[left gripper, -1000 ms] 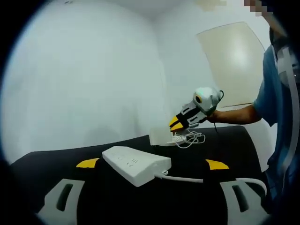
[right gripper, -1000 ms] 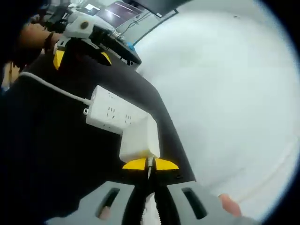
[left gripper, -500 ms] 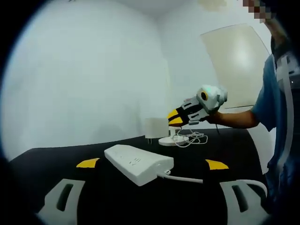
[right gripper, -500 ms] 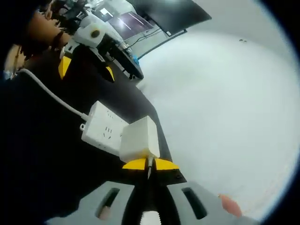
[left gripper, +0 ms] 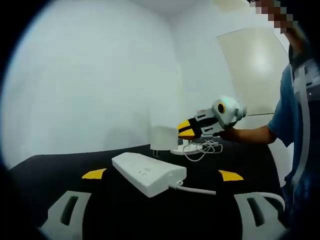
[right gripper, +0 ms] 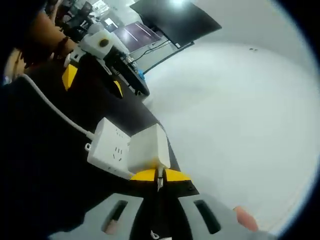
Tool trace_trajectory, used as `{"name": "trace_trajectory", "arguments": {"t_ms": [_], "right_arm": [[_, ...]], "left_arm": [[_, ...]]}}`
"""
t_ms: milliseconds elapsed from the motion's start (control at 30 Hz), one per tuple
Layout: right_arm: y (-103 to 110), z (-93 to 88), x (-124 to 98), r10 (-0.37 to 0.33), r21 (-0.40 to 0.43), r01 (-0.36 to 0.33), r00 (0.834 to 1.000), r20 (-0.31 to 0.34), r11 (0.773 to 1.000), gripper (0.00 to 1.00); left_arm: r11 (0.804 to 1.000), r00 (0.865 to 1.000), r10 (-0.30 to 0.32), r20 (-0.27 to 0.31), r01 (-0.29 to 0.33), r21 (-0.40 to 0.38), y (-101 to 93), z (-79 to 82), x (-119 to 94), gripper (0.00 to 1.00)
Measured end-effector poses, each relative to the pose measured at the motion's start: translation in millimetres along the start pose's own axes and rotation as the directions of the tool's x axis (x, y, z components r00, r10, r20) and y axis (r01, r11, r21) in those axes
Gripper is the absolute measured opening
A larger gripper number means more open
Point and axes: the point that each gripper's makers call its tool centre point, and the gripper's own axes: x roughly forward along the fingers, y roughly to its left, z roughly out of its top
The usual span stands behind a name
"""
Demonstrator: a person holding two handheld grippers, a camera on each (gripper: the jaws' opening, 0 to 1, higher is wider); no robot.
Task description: Insert the desk lamp plug into the socket, turn on the power strip switch, turn on the lamp switch, then turn off the lamp switch, turn off the power strip switch, and remove the plug from the socket.
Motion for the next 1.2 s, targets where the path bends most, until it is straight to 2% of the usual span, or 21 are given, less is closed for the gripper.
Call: {"name": "trace_trajectory", "arguments": {"t_ms": [133, 167, 200, 633, 933, 1200], "right_arm": [[9, -1.3, 2, -0.005, 0.013, 0.005, 1.0, 0.014, 1.0, 0.05], [14, -0.5, 2, 0.016, -0.033, -0.016, 1.0, 0.01, 0.999, 0.05], [13, 1.2, 1, 0.0, -0.053, 0.0, 1.0, 0.015, 0.999, 0.05], [14, -9.1, -3, 0.018, -0.047, -0.018, 1.0, 0.007, 0.999, 0.06], [19, -9.5, -6, 0.034, -0.048, -0.034, 0.999, 0.001, 0.998, 0.06], [20, -14.8, -8, 0.037, -0.08, -0.038, 0.999, -0.02, 0.996, 0.06]], "left_arm": [[1.0, 1.0, 0.002, -0.004, -0.002, -0.006, -0.2, -0.7, 0, 0.84], [1.0, 1.0, 0.002, -0.006, -0.002, -0.006, -0.1, -1.1, 0, 0.84], [1.0, 1.0, 0.003, -0.007, -0.003, -0.006, 0.3, -1.3, 0, 0.84], [1.0, 1.0, 0.009, -0.025, -0.009, -0.001, 0.1, -4.6, 1, 0.83], [1.0, 0.999, 0.012, -0.03, -0.012, 0.0, 0.4, -5.1, 2, 0.83], [1.0, 0.999, 0.014, -0.032, -0.014, 0.0, 1.0, -5.4, 2, 0.83]]}}
